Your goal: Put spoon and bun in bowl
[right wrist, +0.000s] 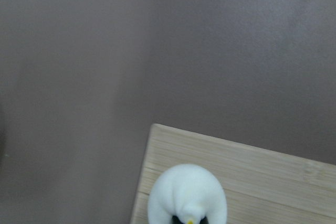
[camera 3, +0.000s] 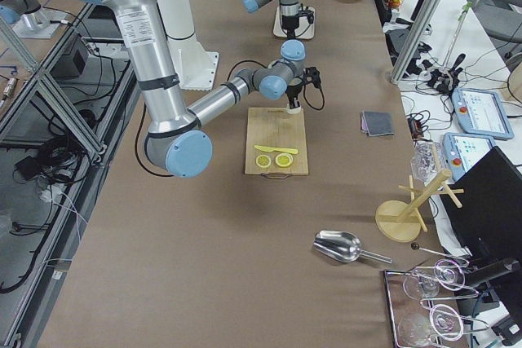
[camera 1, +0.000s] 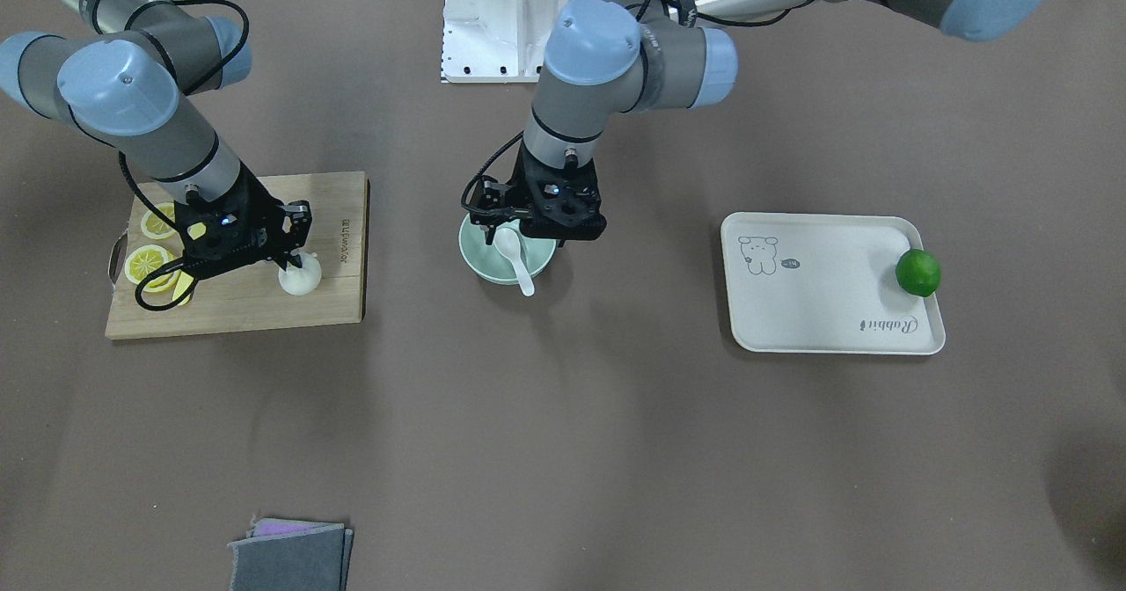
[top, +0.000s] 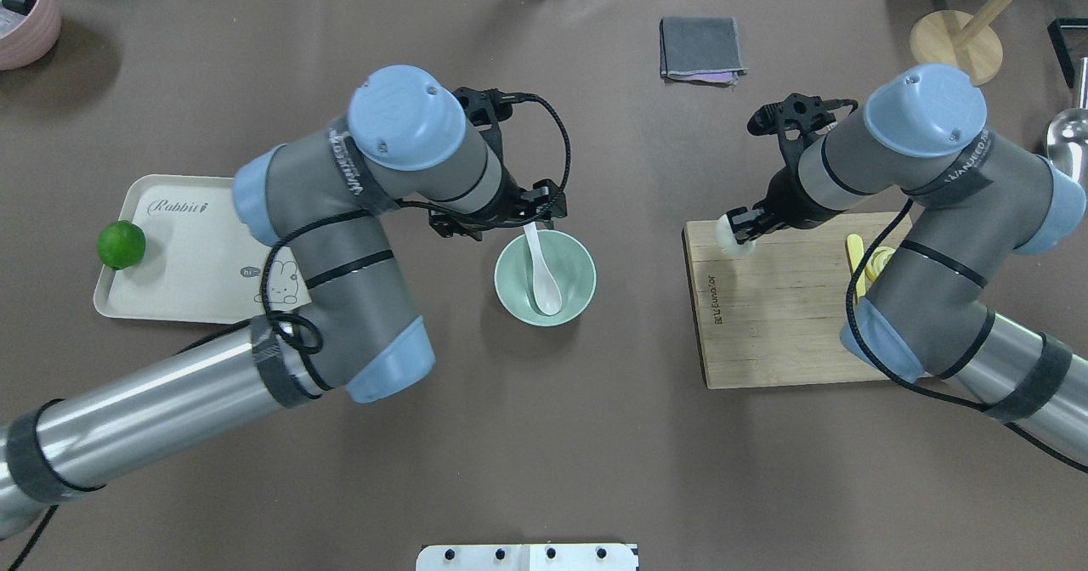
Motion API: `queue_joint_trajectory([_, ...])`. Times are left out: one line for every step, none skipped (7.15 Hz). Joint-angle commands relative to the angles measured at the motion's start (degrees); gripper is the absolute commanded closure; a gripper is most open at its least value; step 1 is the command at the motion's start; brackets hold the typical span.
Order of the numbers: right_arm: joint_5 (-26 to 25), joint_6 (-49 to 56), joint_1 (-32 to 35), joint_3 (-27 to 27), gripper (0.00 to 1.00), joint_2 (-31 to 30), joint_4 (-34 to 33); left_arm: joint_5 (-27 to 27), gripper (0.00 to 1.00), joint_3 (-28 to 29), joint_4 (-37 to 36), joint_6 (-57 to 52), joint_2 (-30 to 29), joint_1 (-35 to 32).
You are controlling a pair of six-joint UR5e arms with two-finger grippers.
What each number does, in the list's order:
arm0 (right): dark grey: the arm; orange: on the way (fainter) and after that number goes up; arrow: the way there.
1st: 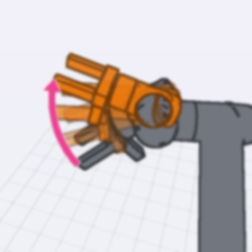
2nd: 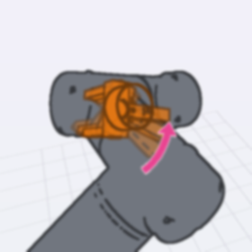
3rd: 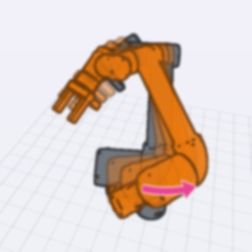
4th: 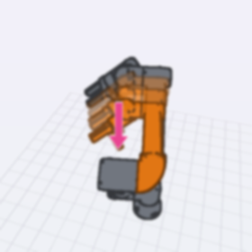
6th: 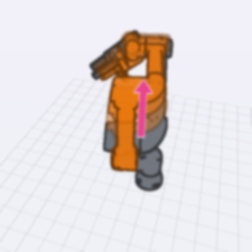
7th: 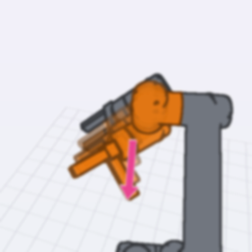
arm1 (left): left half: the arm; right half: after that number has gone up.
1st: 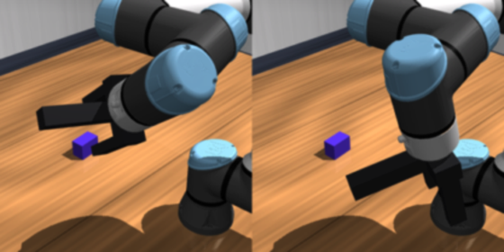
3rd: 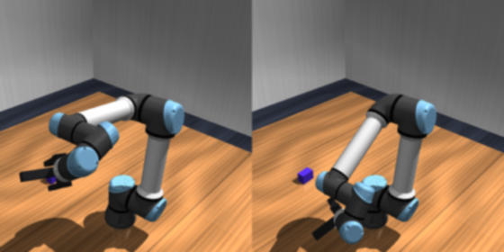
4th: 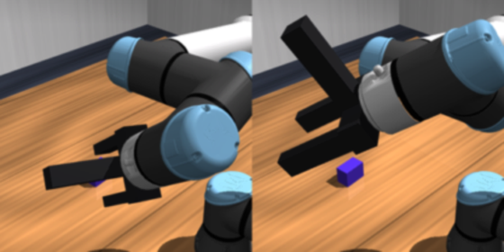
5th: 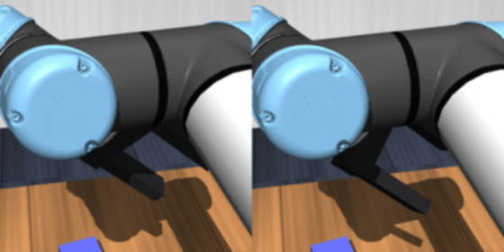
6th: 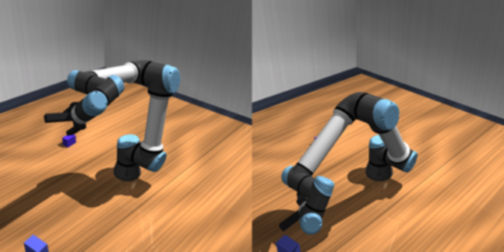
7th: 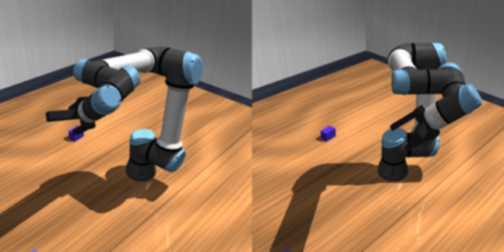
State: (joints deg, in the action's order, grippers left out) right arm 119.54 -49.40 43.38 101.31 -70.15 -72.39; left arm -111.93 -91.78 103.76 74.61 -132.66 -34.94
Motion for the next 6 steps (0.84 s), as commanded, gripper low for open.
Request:
queue_joint_trajectory([-3.76,-14.71,-5.99,1.25,1.00,6.84,-0.03,-8.62,0.01,-13.46,-0.23,-11.79,15.87,-7.57])
queue_joint_trajectory([-8.31,-19.03,-10.03,0.99,1.00,9.83,-0.21,-10.92,0.01,-14.38,0.03,-16.99,20.37,-11.17])
queue_joint_trajectory([-12.36,-21.59,-13.55,0.30,1.00,12.30,-0.47,-12.16,0.01,-15.00,0.30,-20.34,24.16,-14.25])
queue_joint_trajectory([-15.36,-22.40,-15.85,-0.41,1.00,13.80,-0.38,-12.17,0.01,-15.27,0.74,-22.90,27.33,-16.37])
queue_joint_trajectory([-16.70,-23.45,-17.00,-0.59,0.87,14.68,-0.47,-12.17,0.01,-15.36,0.65,-23.36,28.41,-18.48])
queue_joint_trajectory([-17.23,-25.29,-17.10,-1.20,0.01,14.52,-0.21,-12.09,0.01,-15.10,0.57,-23.37,28.51,-19.20])
